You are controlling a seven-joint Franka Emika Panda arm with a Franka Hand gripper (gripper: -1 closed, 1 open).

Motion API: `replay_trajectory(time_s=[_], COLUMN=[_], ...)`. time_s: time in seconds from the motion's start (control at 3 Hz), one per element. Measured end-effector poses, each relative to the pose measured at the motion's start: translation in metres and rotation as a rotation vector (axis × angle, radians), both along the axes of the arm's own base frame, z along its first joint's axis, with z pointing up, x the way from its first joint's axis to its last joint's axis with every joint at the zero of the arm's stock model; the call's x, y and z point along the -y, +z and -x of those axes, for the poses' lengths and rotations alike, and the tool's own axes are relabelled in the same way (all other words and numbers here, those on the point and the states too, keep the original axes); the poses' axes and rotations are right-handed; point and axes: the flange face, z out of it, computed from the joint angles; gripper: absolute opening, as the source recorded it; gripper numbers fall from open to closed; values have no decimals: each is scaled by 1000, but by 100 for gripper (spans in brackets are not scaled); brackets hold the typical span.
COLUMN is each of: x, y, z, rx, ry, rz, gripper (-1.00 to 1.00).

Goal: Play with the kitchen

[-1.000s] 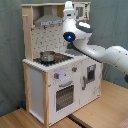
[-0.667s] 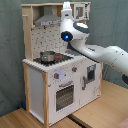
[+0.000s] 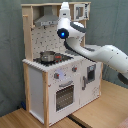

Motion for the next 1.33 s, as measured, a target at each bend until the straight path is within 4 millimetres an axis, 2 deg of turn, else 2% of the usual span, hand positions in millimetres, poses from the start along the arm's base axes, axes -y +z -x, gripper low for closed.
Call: replay_trajectory(time_s=[0.33,0.67,1.0,1.33], x=[49,37,41,75], y=[16,13,21,31], z=[-17,-21,-39,-50], rx=[-16,-29,-21,-28], ry=[-89,-90,-81,-170], rz=[-118,-144,-126,-194], gripper=[-100,-100,-100,-100])
